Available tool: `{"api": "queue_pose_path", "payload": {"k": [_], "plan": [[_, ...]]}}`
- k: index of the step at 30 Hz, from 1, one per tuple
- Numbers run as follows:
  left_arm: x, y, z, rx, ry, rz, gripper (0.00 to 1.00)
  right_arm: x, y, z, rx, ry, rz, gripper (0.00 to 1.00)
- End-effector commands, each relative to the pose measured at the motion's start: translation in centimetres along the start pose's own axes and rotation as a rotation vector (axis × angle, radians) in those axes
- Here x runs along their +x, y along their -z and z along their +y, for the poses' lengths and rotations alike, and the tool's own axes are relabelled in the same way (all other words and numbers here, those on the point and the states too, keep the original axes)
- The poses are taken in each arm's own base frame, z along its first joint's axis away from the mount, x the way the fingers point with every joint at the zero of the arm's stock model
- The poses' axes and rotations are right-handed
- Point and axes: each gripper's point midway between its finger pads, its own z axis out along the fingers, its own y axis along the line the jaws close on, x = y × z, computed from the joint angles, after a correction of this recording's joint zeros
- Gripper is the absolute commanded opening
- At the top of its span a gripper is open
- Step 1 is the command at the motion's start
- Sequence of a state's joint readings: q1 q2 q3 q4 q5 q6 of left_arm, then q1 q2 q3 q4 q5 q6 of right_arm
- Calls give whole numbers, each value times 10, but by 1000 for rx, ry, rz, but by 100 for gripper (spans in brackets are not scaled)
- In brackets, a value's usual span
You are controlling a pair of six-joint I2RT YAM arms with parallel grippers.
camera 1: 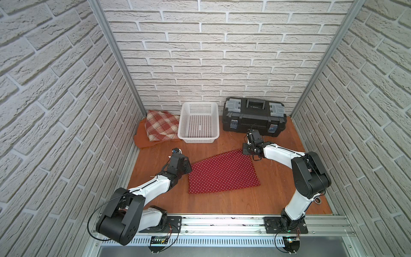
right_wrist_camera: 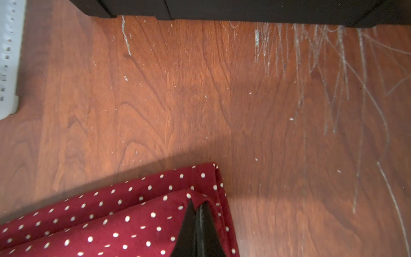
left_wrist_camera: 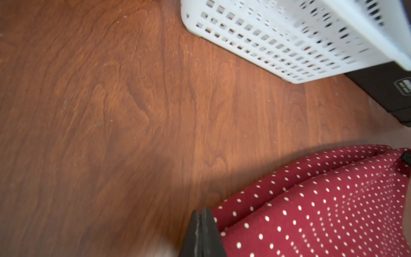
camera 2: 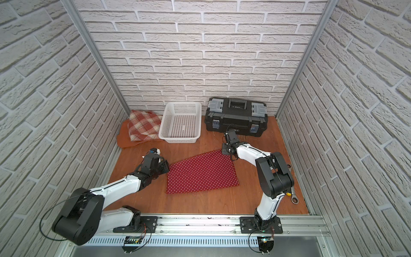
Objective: Roll up the skirts
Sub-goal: Fold the skirt at the center of the board.
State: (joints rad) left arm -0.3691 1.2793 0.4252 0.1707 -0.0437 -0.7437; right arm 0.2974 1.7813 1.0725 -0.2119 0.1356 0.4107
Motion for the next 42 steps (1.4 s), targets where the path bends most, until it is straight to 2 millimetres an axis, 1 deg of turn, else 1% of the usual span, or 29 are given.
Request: {"api": "queue_pose_path", "payload": {"k": [1,2,3,4,5,7,10,12,14,16,17,19,20,22,24,25,26,28,30,31,33,35,38,41,42], "plan": [[-23,-4,-9,27,-21,-68,14,-12,-1,-2,15,-14,-41,11],[-24,-4,-9,27,-23,-70,15,-11,-2,-3,17,-16,-39,15],[-26,-4,-9,28,-23,-75,21,-11,-1,-3,18,-15,-40,19],[-28,-3,-10,30,-26,-77,29,-10,-1,-3,20,-14,-38,20],[-30,-2,-10,27,-27,-81,41,-10,0,-3,20,-14,-36,22],[-34,2,-12,31,-39,-82,49,-10,3,-3,13,-17,-38,29],[-40,10,-13,17,-49,-89,67,-10,10,-3,6,-25,-43,38],[-43,17,-10,0,-40,-105,71,-10,18,-2,-5,-28,-47,41],[-47,25,-2,-35,-11,-126,78,-8,29,0,-13,-29,-52,42],[-50,34,12,-88,46,-150,87,-1,41,0,-10,-21,-51,43],[-52,37,17,-99,76,-159,88,2,47,2,-15,-15,-52,43],[-55,42,29,-122,129,-177,89,16,58,9,-25,19,-30,43],[-57,43,33,-129,144,-183,88,25,62,14,-32,35,-18,41],[-59,43,40,-143,173,-185,86,52,68,28,-66,85,24,31],[-61,38,40,-131,188,-176,80,81,70,38,-84,115,78,11],[-61,34,36,-114,188,-166,74,100,68,42,-102,115,118,3],[-60,31,32,-94,187,-156,67,114,66,43,-117,106,150,3],[-59,22,25,-55,190,-141,46,144,61,43,-138,81,215,3],[-58,16,20,-26,192,-128,27,165,57,37,-125,57,256,3],[-58,13,18,-16,190,-125,19,172,55,34,-118,47,269,3],[-57,7,14,-5,186,-118,4,182,51,27,-93,28,289,3],[-57,0,10,4,173,-104,3,187,48,19,-50,22,305,3],[-60,-9,2,20,140,-93,3,188,46,8,14,17,313,3],[-63,-17,-1,27,134,-92,4,184,47,-4,81,12,311,2],[-64,-19,-6,40,127,-91,6,180,47,-7,98,12,303,2]]}}
